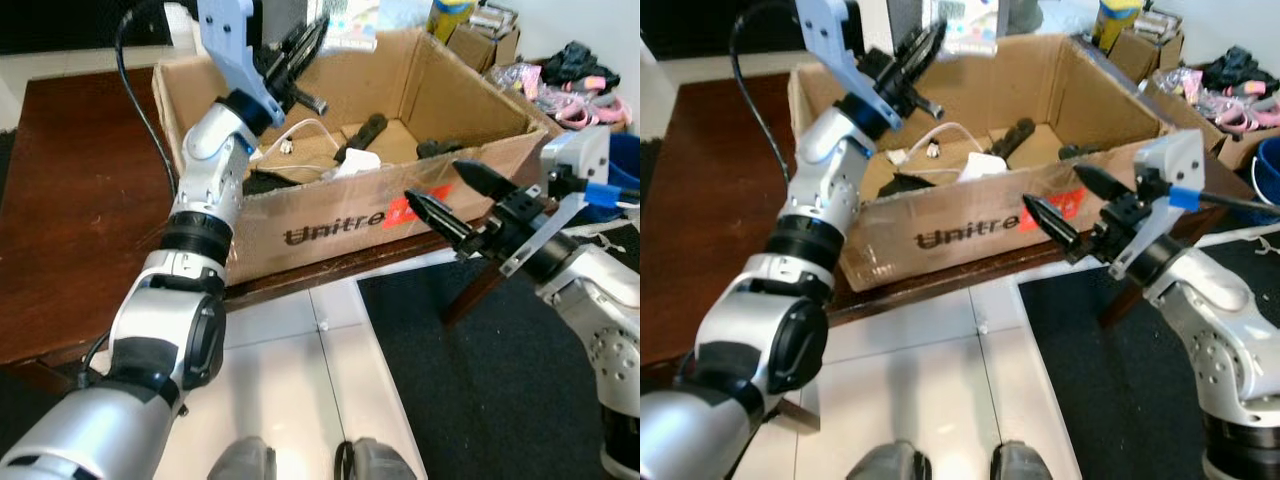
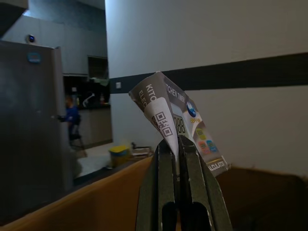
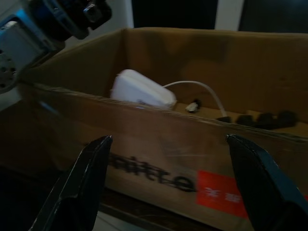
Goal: Picking trash to rubbish bin
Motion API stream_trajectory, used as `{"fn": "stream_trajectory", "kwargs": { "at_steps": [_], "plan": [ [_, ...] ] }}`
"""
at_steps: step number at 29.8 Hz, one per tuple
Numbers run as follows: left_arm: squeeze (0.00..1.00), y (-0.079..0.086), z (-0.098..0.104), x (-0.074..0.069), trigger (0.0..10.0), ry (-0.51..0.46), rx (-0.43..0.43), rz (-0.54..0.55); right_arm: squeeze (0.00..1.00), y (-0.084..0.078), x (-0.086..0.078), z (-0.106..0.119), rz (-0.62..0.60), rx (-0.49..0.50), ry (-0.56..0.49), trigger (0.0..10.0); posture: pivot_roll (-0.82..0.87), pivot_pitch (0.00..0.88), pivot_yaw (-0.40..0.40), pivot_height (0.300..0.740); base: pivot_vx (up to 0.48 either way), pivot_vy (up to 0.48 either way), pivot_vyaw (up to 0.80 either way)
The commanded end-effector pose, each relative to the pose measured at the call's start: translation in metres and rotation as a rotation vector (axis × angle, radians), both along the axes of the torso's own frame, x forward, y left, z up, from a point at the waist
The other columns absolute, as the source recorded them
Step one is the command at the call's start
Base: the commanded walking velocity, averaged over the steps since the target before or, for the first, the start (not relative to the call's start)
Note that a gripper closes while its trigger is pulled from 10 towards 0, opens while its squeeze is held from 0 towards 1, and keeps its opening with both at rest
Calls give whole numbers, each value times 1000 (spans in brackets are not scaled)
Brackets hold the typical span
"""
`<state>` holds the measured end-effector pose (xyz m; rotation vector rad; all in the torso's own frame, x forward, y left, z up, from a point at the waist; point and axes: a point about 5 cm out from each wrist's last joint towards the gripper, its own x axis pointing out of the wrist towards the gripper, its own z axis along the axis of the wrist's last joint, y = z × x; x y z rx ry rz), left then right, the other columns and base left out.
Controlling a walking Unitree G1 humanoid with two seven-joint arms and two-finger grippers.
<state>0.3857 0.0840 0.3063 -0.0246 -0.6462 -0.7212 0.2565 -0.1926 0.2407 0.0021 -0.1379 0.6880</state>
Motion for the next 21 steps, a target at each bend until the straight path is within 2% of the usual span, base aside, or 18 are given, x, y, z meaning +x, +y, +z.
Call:
{"fn": "stream_trajectory", "kwargs": {
  "at_steps": [1,5,6,7,8,21],
  "plan": [
    [0,0,-4,0,10000,-6,45,19,0,4,-5,-1,32,1,11,10000,23,71,-4,740,0,0,0],
    [0,-1,-10,1,10000,-11,105,48,0,7,-7,-1,46,7,15,10000,25,79,-2,740,0,0,0],
    [247,-2,-12,1,10000,-13,125,58,0,7,-7,-1,50,9,16,10000,25,79,-2,740,0,0,0],
    [247,-2,-12,1,10000,-13,125,58,0,7,-7,-1,50,9,16,10000,25,79,-2,740,0,0,0],
    [1000,-1,-14,2,10000,-14,139,67,0,8,-8,0,55,11,14,10000,25,86,-1,740,0,0,0],
    [1000,0,-15,4,10000,-33,174,124,0,9,-9,2,63,25,5,10000,25,86,-1,740,0,0,0]
  ]
}}
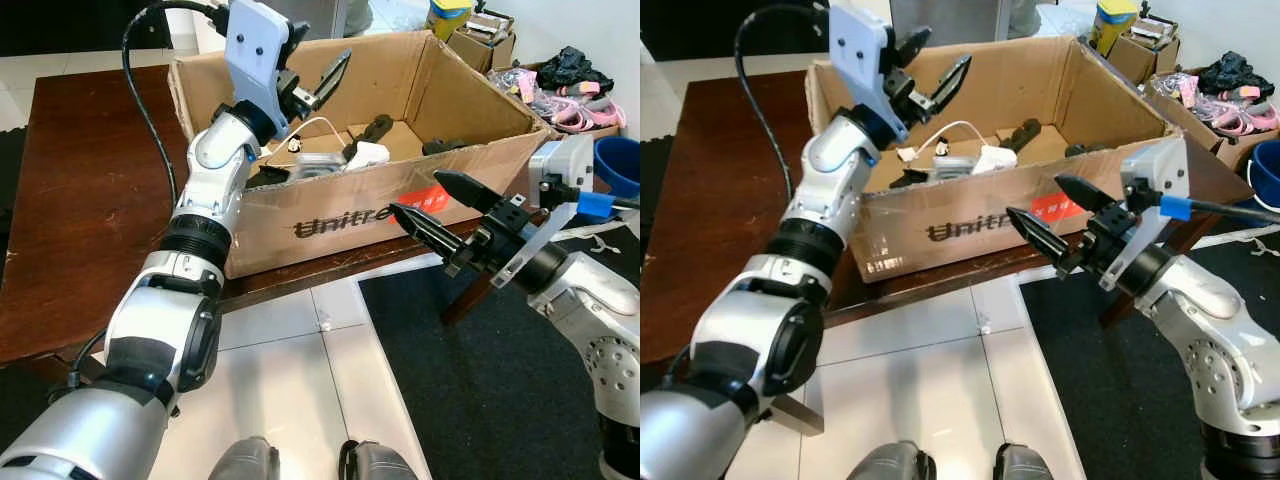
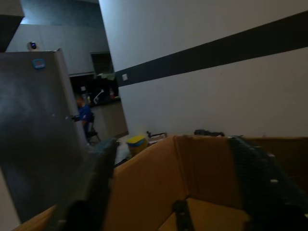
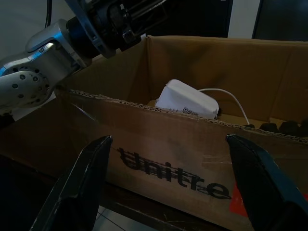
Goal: Picking trash to rubbish bin
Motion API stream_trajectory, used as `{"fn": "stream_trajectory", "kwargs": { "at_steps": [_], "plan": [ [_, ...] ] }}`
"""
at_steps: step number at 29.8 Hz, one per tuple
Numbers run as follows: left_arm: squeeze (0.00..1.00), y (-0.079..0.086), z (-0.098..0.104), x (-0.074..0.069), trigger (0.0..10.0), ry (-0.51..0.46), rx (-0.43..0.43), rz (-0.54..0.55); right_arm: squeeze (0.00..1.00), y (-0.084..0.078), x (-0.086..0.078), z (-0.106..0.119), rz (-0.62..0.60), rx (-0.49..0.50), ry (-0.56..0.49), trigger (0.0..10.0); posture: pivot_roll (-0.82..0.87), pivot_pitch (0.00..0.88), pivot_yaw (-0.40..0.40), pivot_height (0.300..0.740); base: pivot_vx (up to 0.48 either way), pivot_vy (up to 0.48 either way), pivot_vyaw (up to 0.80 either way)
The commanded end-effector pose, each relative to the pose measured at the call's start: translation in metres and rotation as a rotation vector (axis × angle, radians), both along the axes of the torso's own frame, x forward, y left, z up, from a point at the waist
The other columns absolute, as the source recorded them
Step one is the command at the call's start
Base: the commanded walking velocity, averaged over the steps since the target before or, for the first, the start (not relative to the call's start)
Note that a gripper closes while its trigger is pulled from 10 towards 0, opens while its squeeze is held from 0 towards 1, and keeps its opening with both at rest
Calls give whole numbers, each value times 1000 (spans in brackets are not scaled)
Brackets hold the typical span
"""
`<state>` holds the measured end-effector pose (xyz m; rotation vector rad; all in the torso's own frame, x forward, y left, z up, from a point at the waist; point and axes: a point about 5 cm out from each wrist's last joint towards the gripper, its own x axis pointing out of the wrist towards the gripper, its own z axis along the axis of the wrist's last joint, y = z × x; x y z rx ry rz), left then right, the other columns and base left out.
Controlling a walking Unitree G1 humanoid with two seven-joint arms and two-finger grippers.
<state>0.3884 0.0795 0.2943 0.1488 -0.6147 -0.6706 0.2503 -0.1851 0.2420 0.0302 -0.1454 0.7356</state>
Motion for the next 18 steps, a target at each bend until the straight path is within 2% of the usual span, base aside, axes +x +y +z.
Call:
{"fn": "stream_trajectory", "kwargs": {
  "at_steps": [1,2,3,4,5,7,8,10,11,14,15,18],
  "plan": [
    [1000,6,-2,2,10000,-6,27,39,0,2,-3,0,12,0,6,10000,25,86,-1,740,0,0,0],
    [1000,7,-2,3,10000,-2,19,49,0,2,-3,0,11,-1,8,10000,25,86,-1,740,0,0,0],
    [937,10,0,5,10000,22,-31,50,0,2,-3,0,9,-2,11,10000,23,92,2,740,0,0,0],
    [937,10,0,5,10000,22,-31,50,0,2,-3,0,9,-2,11,10000,23,92,2,740,0,0,0],
    [12,12,2,6,10000,44,-75,38,0,2,-3,-1,7,-4,12,10000,23,92,2,740,0,0,0],
    [0,16,5,8,10000,101,-187,-7,0,2,-3,-1,5,-5,15,10000,23,92,2,740,0,0,0],
    [0,16,5,8,10000,101,-187,-7,0,2,-3,-1,5,-5,15,10000,23,92,2,740,0,0,0],
    [0,22,6,10,10000,166,-292,-88,0,2,-3,-2,6,-4,17,10000,23,92,2,740,0,0,0],
    [0,22,6,10,10000,166,-292,-88,0,2,-3,-2,6,-4,17,10000,23,92,2,740,0,0,0],
    [0,35,-1,9,10000,266,-410,-254,0,3,-4,-5,18,3,24,10000,23,92,2,740,0,0,0],
    [0,35,-1,9,10000,266,-410,-254,0,3,-4,-5,18,3,24,10000,23,92,2,740,0,0,0],
    [0,44,-3,4,10000,288,-469,-407,0,4,-5,-7,31,9,32,10000,35,97,2,740,0,0,0]
  ]
}}
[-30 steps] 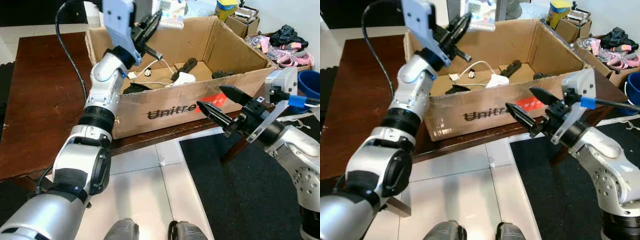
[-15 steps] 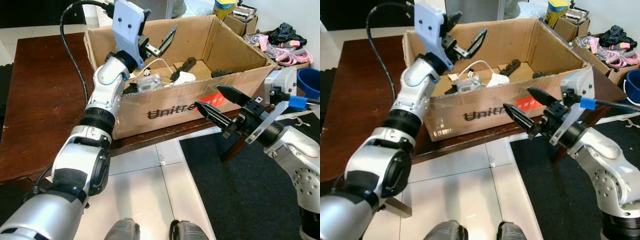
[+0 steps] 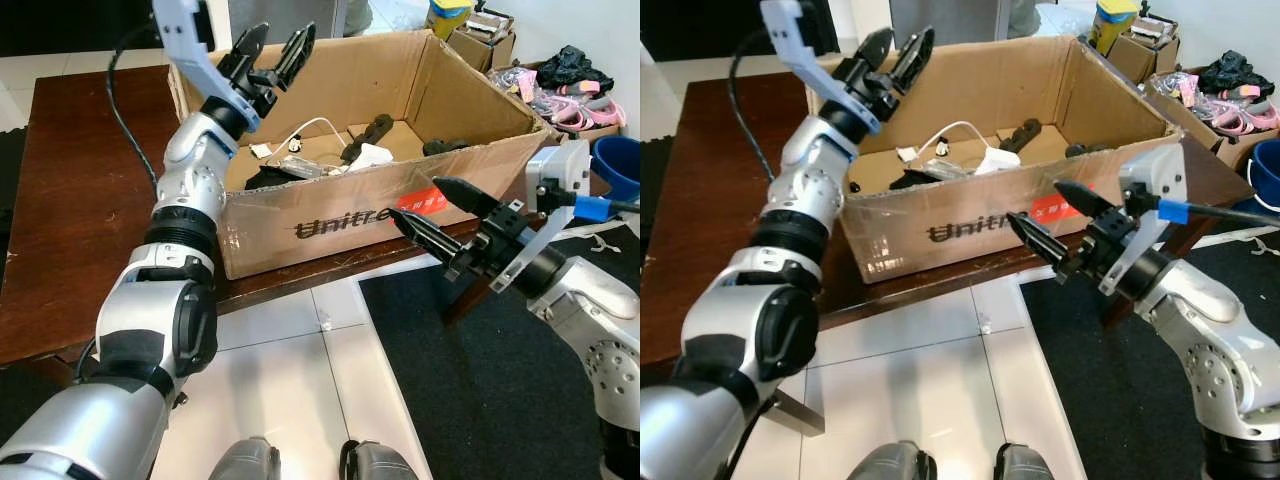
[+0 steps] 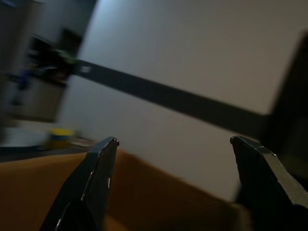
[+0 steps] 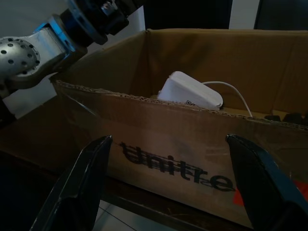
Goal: Picking trash to rubbish bin
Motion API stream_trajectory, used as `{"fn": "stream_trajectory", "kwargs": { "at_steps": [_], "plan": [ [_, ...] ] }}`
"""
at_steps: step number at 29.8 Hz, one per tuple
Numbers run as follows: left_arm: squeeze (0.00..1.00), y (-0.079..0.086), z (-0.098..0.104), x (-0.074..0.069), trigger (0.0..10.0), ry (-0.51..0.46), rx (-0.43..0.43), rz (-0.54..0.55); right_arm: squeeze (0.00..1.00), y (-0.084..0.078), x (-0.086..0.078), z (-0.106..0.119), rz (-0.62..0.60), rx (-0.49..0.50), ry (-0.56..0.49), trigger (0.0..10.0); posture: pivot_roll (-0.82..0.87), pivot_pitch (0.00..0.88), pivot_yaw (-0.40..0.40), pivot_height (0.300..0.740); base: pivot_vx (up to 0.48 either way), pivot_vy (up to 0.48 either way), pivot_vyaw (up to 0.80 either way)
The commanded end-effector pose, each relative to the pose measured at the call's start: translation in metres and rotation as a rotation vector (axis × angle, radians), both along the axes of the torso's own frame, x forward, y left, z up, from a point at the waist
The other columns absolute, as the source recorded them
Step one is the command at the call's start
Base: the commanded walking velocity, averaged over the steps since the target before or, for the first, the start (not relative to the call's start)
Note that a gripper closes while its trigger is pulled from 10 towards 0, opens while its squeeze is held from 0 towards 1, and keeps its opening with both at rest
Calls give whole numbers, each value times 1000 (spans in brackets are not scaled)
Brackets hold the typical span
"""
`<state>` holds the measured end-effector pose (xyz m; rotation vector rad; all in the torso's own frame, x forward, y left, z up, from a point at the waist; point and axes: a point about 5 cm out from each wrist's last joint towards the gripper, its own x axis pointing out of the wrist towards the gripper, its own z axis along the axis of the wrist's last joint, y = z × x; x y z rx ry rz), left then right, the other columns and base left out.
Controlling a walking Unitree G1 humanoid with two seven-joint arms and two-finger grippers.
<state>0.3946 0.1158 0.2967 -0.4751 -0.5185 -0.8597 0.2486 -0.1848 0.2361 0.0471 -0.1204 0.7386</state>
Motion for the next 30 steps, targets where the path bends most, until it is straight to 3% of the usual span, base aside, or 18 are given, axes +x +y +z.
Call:
{"fn": "stream_trajectory", "kwargs": {
  "at_steps": [1,9,11,14,30],
  "plan": [
    [0,8,-6,-3,10000,8,-24,-50,0,3,-3,-1,26,3,3,10000,35,97,2,740,0,0,0],
    [0,15,-11,-21,10000,-58,-37,-290,0,4,-1,-9,43,9,31,10000,39,93,-3,740,0,0,0],
    [0,18,-12,-30,10000,-75,-60,-398,0,4,-1,-13,51,12,43,10000,43,87,-7,740,0,0,0],
    [0,19,-11,-36,10000,-85,-72,-451,0,4,-1,-14,59,14,48,10000,44,81,-10,740,-97,0,0],
    [0,18,-8,-46,10000,-115,-27,-470,0,7,1,-16,87,10,55,10000,48,78,-16,740,-354,0,0]
  ]
}}
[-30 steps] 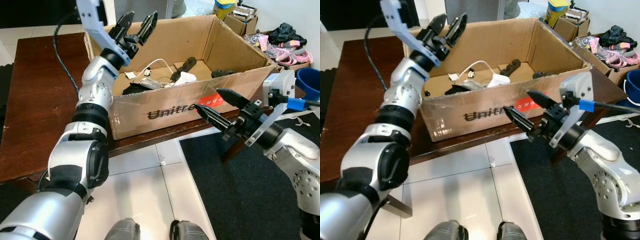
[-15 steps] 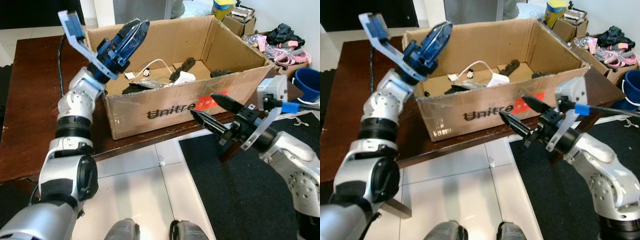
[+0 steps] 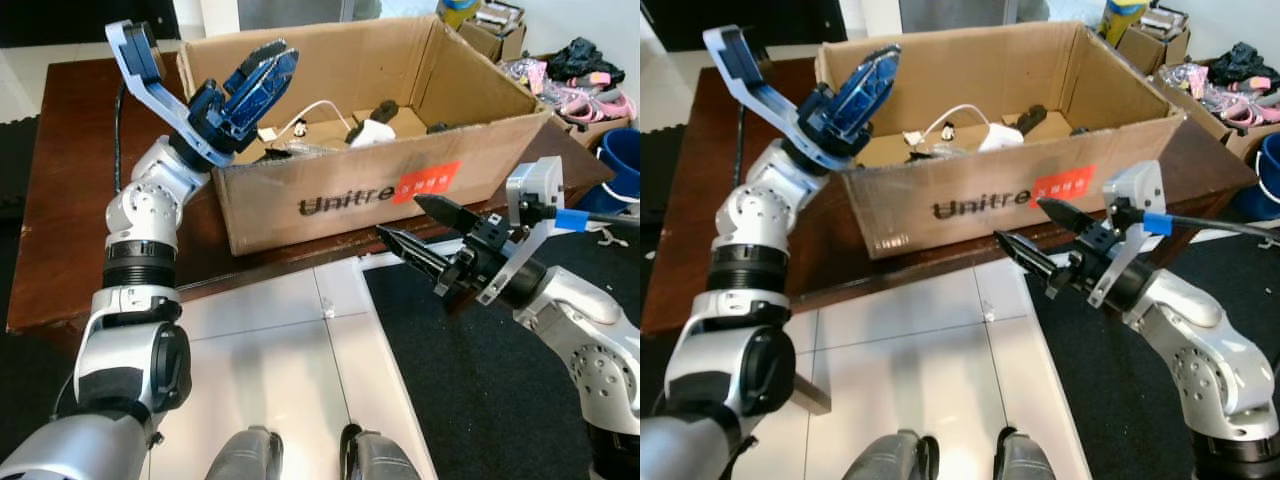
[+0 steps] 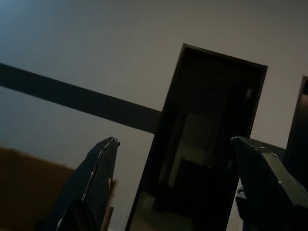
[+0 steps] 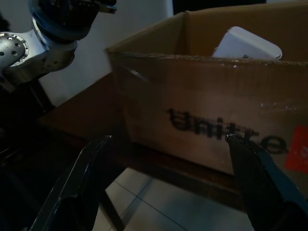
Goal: Picking trash to rubbish bin
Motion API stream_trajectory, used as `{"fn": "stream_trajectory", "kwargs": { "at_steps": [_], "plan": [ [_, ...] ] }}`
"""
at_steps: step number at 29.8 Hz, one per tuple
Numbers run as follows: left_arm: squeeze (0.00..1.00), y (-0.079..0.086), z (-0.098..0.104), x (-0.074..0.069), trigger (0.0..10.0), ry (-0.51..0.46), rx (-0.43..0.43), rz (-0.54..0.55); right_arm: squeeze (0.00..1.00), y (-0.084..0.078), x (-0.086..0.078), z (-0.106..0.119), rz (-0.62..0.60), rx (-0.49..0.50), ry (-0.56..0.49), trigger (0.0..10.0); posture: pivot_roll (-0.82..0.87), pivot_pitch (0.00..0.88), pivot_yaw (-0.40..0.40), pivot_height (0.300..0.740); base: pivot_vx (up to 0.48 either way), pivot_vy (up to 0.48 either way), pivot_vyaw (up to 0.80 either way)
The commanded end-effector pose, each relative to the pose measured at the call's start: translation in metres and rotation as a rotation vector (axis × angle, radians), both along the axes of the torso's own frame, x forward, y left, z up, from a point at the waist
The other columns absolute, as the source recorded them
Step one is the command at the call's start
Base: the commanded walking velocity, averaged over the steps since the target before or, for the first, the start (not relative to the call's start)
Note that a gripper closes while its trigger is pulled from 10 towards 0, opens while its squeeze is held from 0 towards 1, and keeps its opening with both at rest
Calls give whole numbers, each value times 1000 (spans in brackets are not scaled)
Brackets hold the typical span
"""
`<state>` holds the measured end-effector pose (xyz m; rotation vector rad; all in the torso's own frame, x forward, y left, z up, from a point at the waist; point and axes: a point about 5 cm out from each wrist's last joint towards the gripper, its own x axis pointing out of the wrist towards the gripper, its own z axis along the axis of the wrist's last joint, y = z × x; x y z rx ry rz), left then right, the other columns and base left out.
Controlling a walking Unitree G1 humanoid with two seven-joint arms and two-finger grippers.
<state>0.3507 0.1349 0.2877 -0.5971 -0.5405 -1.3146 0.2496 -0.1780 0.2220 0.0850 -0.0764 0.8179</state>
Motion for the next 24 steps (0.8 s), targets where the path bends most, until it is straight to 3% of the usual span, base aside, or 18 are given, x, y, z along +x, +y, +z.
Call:
{"fn": "stream_trajectory", "kwargs": {
  "at_steps": [1,13,18,20,21,24],
  "plan": [
    [0,-1,1,-3,10000,-8,15,-18,0,0,0,-2,5,-5,4,10000,48,78,-16,740,-394,0,0],
    [0,-21,-35,-16,10000,30,174,-97,0,-6,11,-35,-82,-70,122,10000,49,88,-15,740,-367,0,0],
    [0,-31,-70,-22,10000,45,348,-127,0,-18,21,-65,-198,-110,225,10000,49,88,-15,740,-121,0,0],
    [0,-35,-95,-22,10000,82,475,-117,0,-30,28,-80,-305,-102,268,10000,49,88,-15,740,0,0,0],
    [0,-35,-95,-22,10000,82,475,-117,0,-30,28,-80,-305,-102,268,10000,49,88,-15,740,0,0,0],
    [0,-38,-138,-22,10000,142,701,-62,0,-48,33,-107,-454,-124,351,10000,49,88,-15,740,0,0,0]
  ]
}}
